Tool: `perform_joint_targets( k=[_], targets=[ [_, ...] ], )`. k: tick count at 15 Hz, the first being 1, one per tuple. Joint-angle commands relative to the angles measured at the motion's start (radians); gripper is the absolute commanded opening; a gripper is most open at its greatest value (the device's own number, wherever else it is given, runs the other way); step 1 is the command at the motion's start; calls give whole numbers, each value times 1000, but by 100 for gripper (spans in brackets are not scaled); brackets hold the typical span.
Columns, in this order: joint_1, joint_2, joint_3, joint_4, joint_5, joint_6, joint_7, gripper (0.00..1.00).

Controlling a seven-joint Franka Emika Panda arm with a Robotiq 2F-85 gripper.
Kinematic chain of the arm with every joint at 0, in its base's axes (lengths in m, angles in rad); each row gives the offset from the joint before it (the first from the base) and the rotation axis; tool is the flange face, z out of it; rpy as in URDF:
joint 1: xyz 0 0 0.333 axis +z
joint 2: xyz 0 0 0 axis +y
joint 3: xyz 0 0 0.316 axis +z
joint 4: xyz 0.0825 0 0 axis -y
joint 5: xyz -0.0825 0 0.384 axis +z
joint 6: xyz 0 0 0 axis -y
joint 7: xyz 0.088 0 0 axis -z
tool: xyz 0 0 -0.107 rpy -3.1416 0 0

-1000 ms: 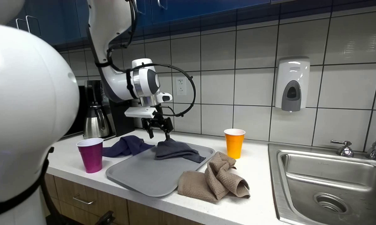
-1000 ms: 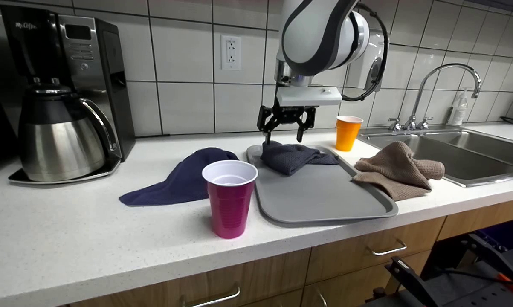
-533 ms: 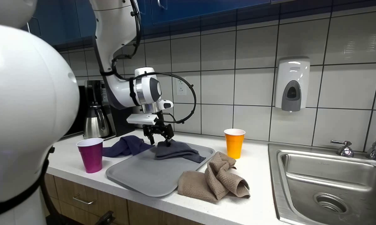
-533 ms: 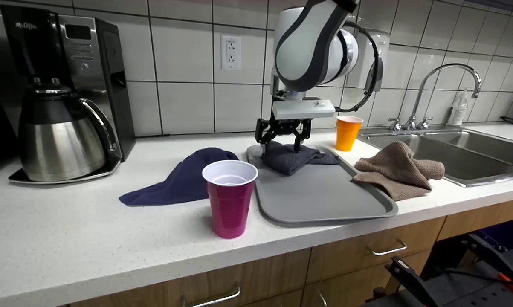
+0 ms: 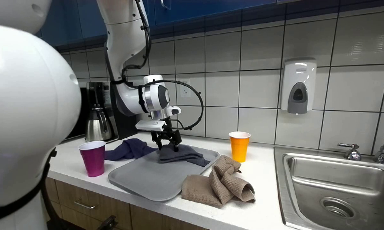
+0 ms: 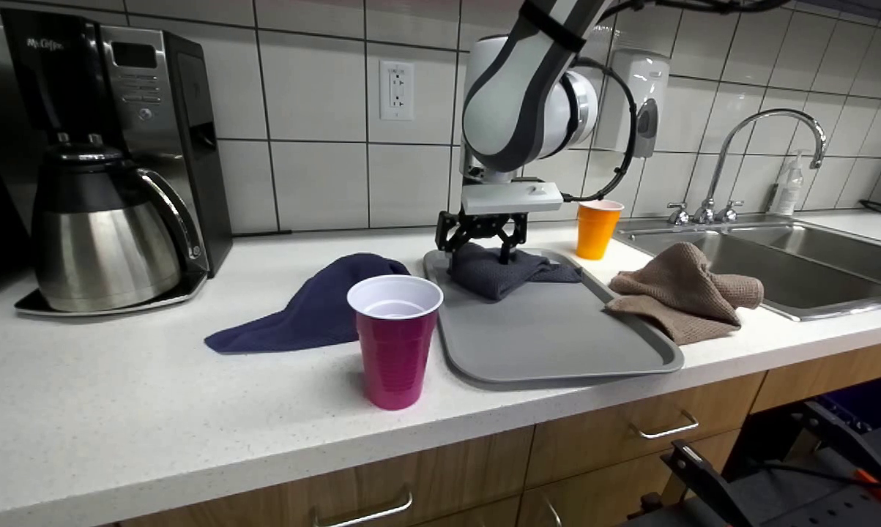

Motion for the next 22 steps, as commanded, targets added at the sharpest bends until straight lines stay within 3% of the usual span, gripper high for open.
perform_joint_targets(
  k=[1, 6, 7, 8, 17, 18, 20, 22],
  targets=[
    [7, 44, -18, 60, 37, -23, -35, 100],
    [8, 83, -36, 95, 54, -28, -36, 100],
    [8, 88, -38, 100, 56, -29, -37, 90],
    [7, 93, -40, 103, 59, -28, -38, 74],
    [6, 83, -42, 113, 79, -22, -52, 6],
    [6, 80, -42, 112, 79, -21, -52, 0],
    [6, 75, -43, 108, 79, -19, -50, 4],
    [6, 70, -44, 104, 79, -18, -50, 2]
  ],
)
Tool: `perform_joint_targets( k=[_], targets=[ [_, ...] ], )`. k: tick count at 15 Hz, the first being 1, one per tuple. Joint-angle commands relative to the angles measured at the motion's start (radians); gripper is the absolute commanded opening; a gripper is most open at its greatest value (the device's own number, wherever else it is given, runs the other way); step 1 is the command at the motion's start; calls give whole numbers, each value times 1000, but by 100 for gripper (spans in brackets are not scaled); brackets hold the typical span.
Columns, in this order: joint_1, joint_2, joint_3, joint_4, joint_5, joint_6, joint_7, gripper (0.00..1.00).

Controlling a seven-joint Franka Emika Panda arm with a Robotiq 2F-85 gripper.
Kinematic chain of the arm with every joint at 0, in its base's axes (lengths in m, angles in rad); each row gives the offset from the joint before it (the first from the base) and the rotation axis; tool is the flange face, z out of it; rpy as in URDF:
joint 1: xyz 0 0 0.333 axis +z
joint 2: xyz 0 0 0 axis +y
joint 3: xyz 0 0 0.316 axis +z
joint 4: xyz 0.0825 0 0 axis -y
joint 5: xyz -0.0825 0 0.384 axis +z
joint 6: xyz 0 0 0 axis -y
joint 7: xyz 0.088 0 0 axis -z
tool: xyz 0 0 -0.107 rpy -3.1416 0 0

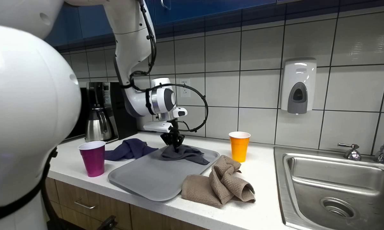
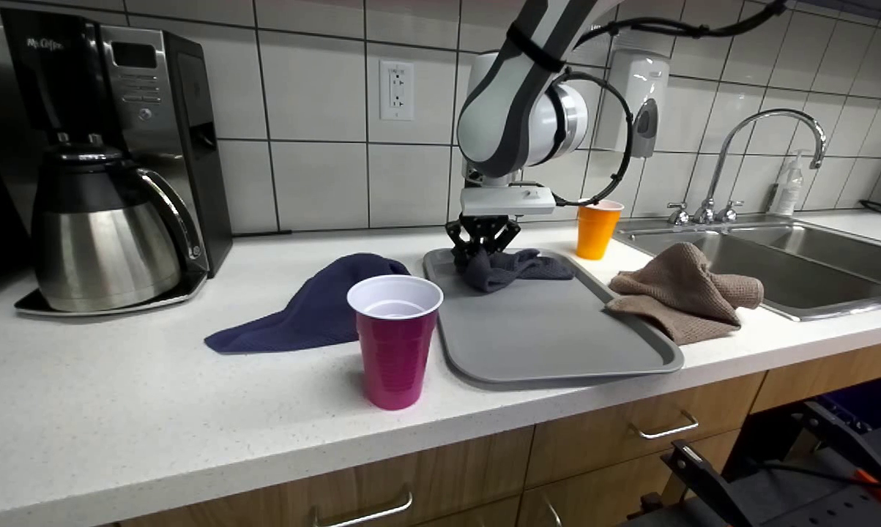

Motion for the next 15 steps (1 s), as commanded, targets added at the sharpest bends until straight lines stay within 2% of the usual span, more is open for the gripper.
perform_joint_targets(
  k=[1, 15],
  targets=[
    [5, -14, -8, 1, 23, -14, -32, 3],
    [15, -89, -45, -20, 8, 1, 4, 3]
  ],
)
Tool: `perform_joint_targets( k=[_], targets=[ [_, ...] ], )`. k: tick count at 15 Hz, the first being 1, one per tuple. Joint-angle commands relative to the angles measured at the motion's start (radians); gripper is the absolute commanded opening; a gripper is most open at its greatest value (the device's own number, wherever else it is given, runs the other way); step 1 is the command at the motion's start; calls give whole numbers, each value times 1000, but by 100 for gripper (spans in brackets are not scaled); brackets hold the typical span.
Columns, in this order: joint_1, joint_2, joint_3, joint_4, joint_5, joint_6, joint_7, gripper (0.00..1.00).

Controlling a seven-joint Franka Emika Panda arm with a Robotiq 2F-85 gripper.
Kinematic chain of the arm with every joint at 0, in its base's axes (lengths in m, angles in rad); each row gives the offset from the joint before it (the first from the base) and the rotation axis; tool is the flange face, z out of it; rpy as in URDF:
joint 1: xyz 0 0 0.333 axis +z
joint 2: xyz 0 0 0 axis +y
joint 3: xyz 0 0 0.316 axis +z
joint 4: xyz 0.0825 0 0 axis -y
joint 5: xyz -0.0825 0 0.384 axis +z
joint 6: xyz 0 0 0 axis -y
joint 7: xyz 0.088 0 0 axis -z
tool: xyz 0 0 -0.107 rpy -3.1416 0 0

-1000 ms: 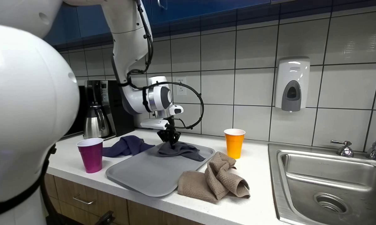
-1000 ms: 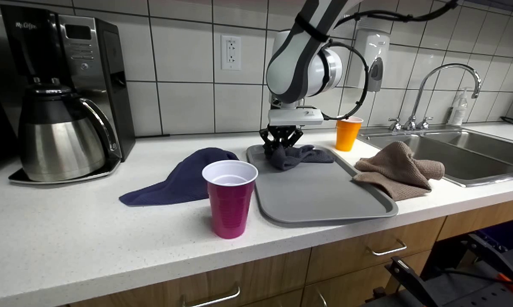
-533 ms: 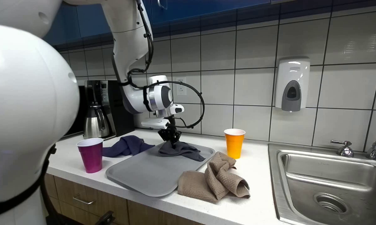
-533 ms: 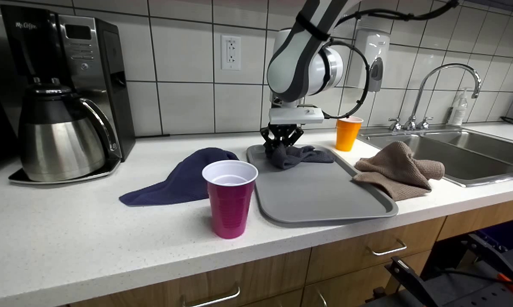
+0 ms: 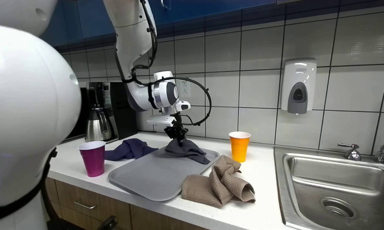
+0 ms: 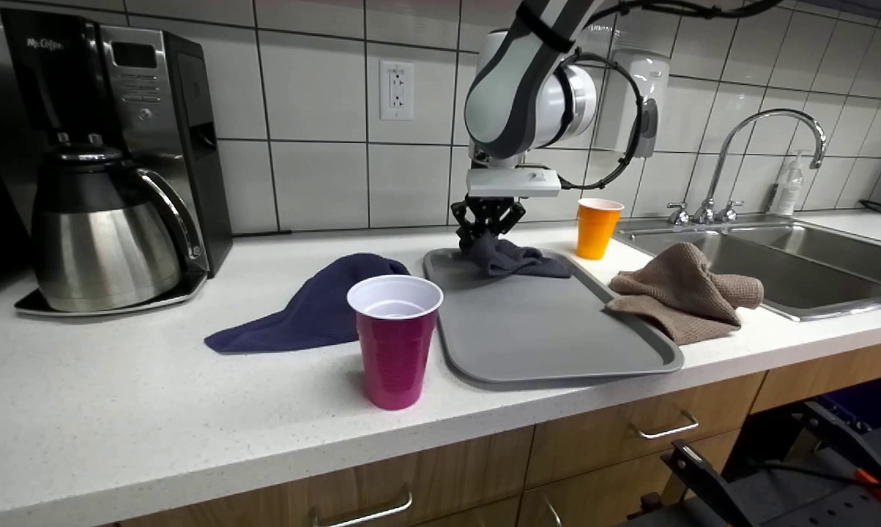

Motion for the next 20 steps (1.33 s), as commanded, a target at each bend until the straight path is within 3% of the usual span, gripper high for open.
perform_joint_targets(
  k=[1, 11, 20],
  targets=[
    [20, -50, -26, -20, 4, -3, 14, 3],
    [93, -48, -104, 31, -29, -28, 142, 3],
    [67, 1, -108, 121, -15, -26, 140, 3]
  ],
)
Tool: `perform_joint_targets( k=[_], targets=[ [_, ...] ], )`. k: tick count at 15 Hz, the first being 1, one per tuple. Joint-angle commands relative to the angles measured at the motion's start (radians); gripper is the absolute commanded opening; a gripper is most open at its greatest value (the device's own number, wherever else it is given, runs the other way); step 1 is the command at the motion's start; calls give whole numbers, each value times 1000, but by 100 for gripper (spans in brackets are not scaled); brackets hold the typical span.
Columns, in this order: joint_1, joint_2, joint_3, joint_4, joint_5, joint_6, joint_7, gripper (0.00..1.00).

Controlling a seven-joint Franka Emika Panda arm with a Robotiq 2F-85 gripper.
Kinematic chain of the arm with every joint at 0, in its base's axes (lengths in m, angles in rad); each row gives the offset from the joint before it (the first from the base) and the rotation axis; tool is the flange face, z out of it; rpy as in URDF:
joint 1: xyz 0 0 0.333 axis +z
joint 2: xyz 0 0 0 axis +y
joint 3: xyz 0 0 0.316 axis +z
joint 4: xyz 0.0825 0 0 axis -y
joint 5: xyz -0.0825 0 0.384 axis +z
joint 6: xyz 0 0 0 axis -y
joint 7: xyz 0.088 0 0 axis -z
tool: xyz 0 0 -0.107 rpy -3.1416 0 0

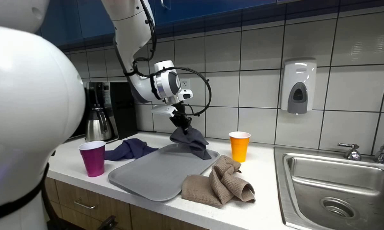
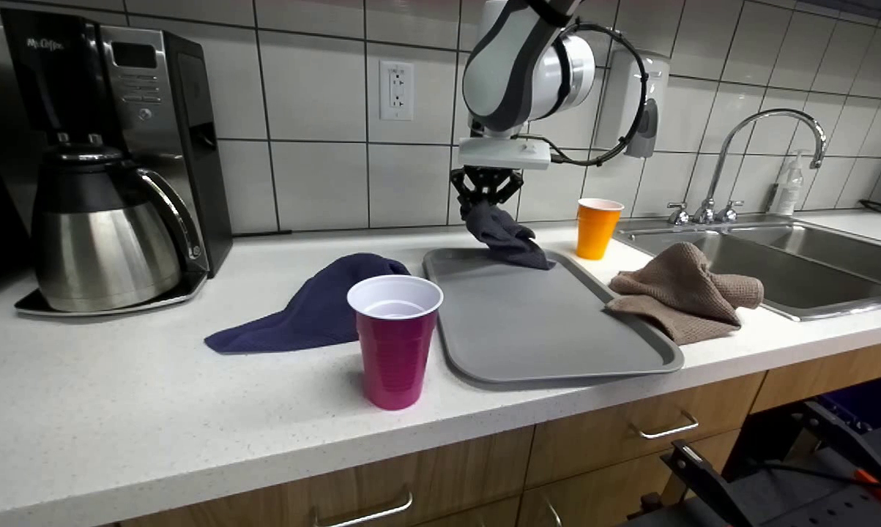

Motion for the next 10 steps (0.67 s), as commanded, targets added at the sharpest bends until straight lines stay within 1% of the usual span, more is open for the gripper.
perform_joint_targets(
  k=[1, 10],
  targets=[
    [-16, 33, -7, 67, -9, -22, 11, 3],
    [-57, 153, -6, 221, 15, -25, -18, 3]
  ],
)
